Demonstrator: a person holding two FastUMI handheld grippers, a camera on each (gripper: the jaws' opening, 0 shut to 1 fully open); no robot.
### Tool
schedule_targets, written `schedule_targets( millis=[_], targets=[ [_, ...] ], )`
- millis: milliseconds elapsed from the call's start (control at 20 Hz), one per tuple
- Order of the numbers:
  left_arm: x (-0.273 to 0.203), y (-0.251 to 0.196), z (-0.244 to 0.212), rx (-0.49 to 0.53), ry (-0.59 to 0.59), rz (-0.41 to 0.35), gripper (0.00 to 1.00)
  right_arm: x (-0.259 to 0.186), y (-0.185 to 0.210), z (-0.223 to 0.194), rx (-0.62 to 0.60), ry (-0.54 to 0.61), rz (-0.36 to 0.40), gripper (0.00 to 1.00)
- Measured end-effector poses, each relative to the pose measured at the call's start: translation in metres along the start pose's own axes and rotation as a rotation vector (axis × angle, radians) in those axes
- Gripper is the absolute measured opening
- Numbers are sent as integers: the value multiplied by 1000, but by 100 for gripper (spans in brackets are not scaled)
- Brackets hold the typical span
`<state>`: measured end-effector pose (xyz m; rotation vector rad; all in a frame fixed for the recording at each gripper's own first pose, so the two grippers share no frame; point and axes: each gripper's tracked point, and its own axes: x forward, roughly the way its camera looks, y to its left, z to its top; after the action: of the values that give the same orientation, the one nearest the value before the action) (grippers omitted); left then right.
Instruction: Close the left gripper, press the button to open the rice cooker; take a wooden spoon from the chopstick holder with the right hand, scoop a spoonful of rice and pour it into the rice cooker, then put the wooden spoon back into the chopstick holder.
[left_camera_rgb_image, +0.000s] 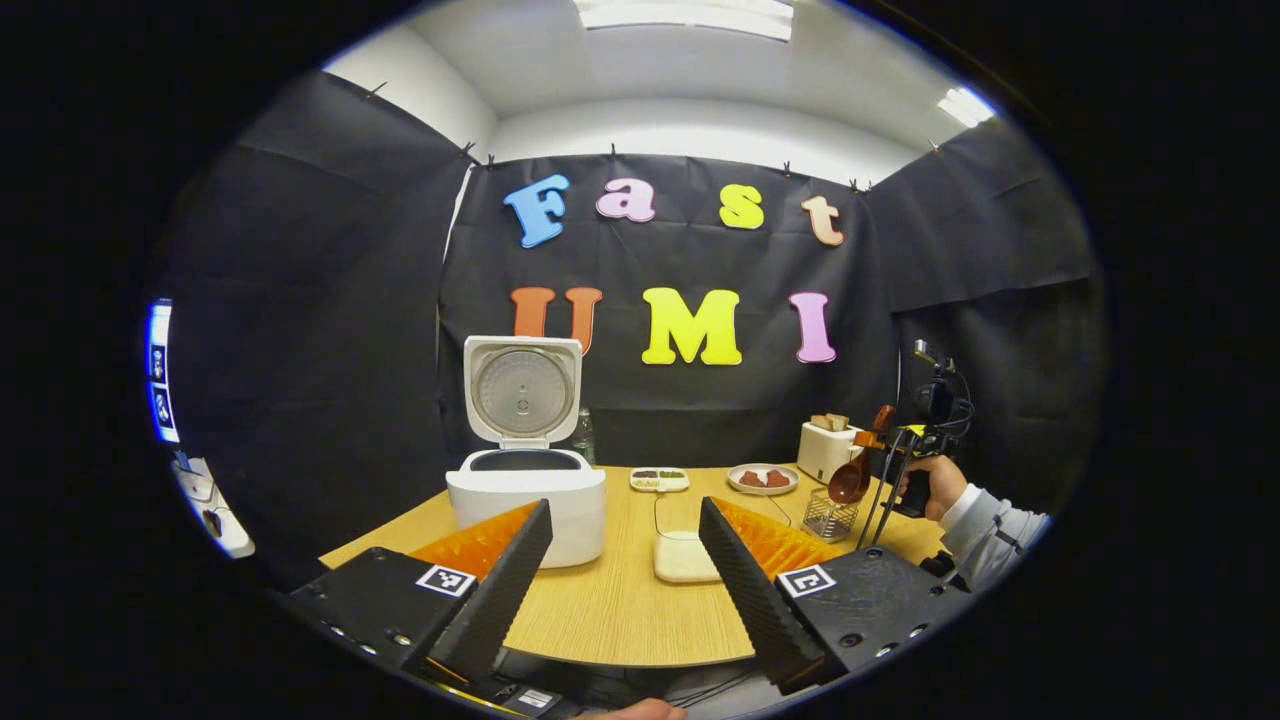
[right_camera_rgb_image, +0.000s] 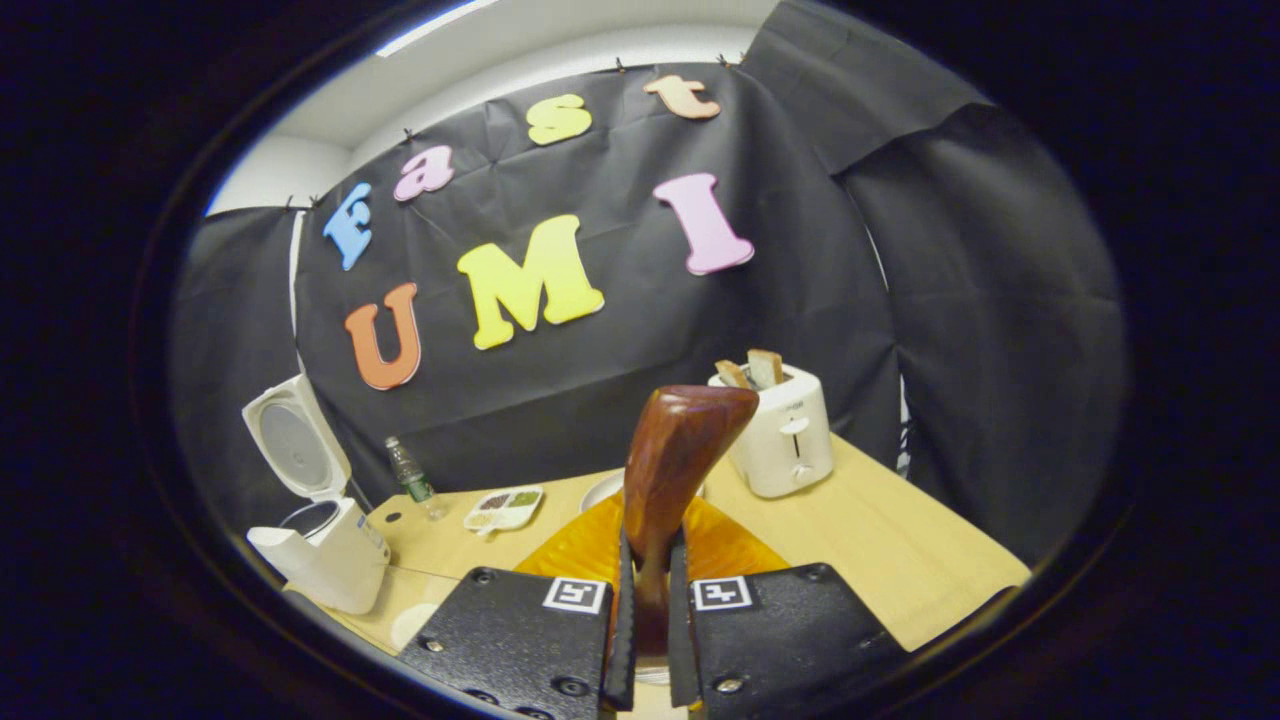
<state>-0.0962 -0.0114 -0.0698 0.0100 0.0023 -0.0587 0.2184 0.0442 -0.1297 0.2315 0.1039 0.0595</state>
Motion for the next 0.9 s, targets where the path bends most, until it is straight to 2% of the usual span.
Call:
schedule_targets(
  millis=[100,300,450,700,900],
  targets=[
    [-5,-2,-4,-36,7,-16,94,-16,17,15,-36,-16,9,18],
    [-15,10,-2,-46,1,-8,94,-42,73,37,-103,-49,69,18],
    [-20,15,4,-38,-24,-1,94,-46,124,33,-119,-48,124,15],
    [-24,28,-7,-55,-13,3,94,-25,197,-21,-152,19,206,14],
    [-22,39,-12,-48,8,27,94,1,221,-92,-254,109,190,14]
  ],
)
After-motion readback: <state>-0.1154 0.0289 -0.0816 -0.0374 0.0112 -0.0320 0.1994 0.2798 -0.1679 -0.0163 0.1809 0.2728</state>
